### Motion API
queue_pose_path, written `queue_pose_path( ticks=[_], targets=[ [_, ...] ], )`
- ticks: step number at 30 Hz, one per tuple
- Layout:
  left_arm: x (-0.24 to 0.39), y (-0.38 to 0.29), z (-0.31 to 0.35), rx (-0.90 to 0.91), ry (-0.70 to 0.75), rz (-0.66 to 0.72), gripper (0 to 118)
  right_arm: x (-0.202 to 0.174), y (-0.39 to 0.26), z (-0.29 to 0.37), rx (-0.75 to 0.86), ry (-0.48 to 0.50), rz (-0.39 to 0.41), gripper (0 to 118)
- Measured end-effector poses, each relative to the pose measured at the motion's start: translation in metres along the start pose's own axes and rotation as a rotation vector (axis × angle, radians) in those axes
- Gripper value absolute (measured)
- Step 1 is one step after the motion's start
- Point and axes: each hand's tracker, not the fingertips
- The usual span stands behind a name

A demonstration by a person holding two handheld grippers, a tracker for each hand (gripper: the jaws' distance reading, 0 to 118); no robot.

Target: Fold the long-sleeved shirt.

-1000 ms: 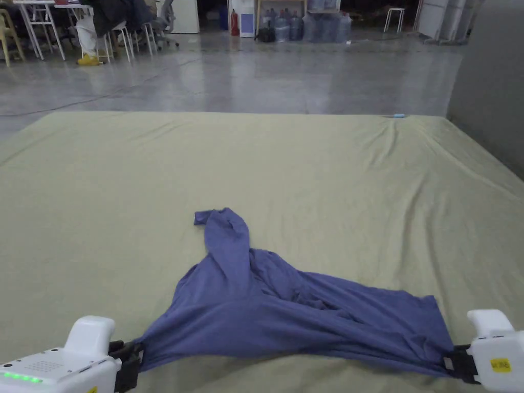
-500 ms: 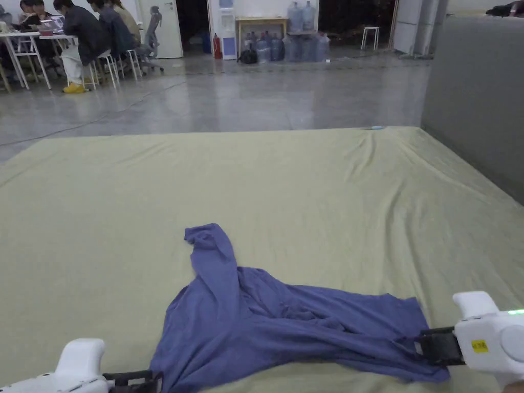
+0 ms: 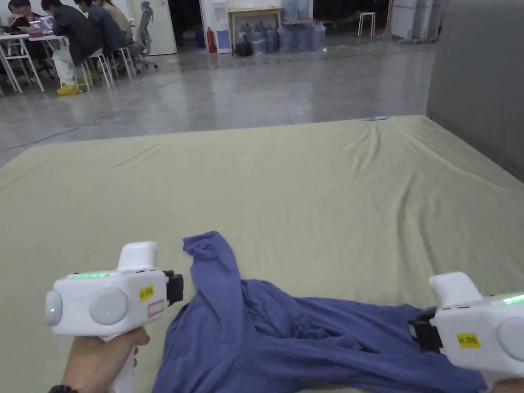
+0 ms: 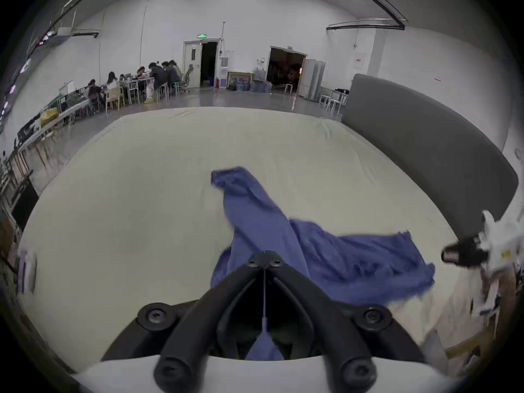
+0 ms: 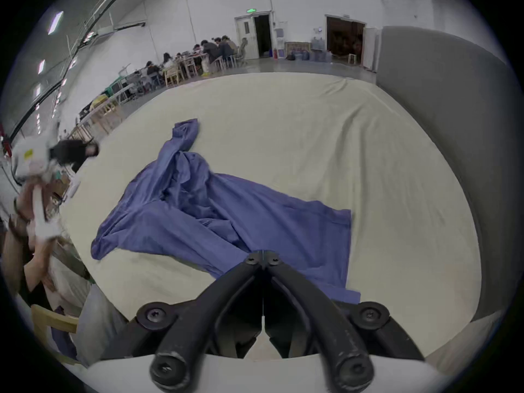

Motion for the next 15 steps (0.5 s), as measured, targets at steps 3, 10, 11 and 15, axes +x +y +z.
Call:
queue_pose_path(
  ticks=[3,10,11,15],
  targets=[
    [-0.008,0.039,-0.077,-0.073,0.019,0.063,118,-0.003,0.005,-0.019,-0.004,-0.007,0.030,0],
    [-0.028,0.073,-0.214,-0.204,0.151,0.200,117,0.014,0.017,-0.049,-0.066,0.041,0.011,0],
    [-0.032,0.071,-0.229,-0.229,0.166,0.224,117,0.017,0.016,-0.050,-0.069,0.041,0.006,0],
    [-0.033,0.057,-0.269,-0.317,0.189,0.179,113,0.035,0.015,-0.053,-0.086,0.009,0.010,0]
  ],
)
